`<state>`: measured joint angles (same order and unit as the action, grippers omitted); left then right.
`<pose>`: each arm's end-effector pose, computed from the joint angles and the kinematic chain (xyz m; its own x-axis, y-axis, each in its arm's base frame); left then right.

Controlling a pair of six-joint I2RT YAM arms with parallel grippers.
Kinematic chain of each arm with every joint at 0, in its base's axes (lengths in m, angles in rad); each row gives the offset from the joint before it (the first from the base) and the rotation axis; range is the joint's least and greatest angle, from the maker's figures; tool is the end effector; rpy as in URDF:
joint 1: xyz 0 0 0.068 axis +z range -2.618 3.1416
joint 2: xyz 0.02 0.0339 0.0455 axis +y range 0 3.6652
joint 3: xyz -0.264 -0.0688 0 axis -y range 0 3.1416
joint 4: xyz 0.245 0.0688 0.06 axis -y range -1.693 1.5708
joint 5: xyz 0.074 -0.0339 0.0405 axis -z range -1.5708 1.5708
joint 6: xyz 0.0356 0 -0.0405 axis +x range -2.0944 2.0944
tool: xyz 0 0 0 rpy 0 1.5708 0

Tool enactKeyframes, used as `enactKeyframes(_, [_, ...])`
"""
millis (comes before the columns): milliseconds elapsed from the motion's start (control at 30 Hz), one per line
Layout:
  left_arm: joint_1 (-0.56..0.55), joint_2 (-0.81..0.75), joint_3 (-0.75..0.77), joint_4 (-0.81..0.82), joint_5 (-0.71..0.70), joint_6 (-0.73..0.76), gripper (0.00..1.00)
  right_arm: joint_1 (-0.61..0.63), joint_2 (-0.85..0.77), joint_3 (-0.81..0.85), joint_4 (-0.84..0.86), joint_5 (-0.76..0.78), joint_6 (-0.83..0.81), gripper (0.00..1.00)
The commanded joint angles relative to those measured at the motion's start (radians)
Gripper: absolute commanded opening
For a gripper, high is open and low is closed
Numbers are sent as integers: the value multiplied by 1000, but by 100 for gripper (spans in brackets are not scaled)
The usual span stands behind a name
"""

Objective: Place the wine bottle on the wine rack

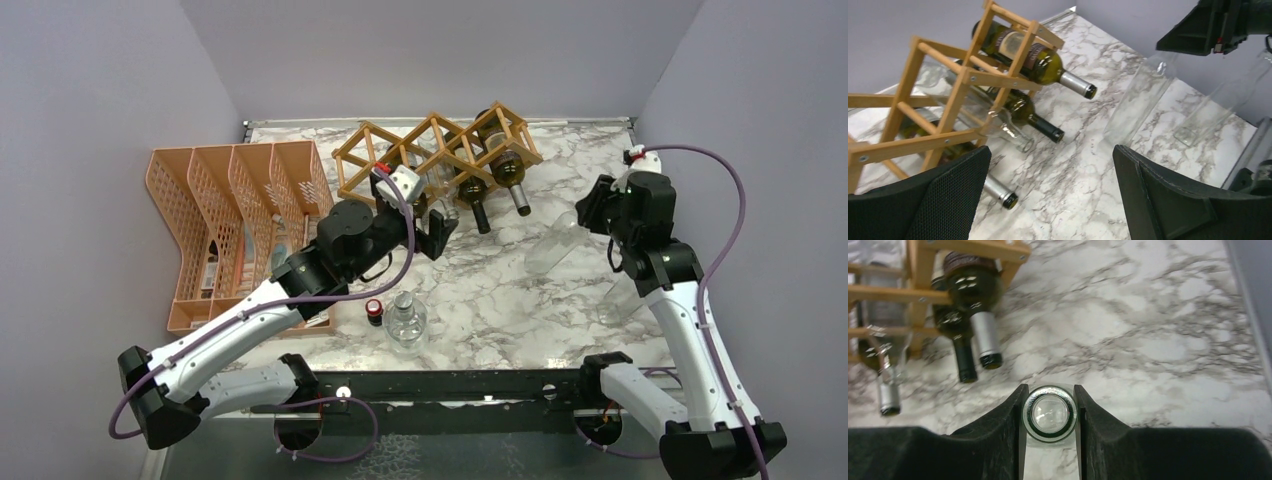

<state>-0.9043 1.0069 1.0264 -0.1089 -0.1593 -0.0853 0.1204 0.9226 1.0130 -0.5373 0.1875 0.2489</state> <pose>0.1475 -0.1784 0.3916 -0.1128 0.0073 -0.9936 0.6712 0.7379 -0.0707 0.1968 0.0171 0.3587 -0.4038 0.1949 -0.8938 0.1531 0.9777 0.1441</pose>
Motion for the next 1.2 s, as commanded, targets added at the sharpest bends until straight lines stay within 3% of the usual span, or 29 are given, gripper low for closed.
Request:
enactKeyframes(0, [2, 33, -83, 202, 181, -71, 99, -5, -36, 48, -48, -303, 24, 5])
enactKeyframes(200, [1, 152, -111, 312, 340, -124, 92, -4, -50, 23, -37, -516, 66, 5])
enactKeyframes(367, [1, 239, -98, 338, 405, -122, 96, -4, -45, -35, 68, -683, 162, 2])
enactKeyframes(767, [-2, 332, -145, 396, 594, -74, 99, -4, -41, -41, 184, -841, 272, 1])
enactKeyframes(1167, [-2, 350, -163, 402, 621, -40, 99, -4, -62, -30, 223, -897, 329, 1])
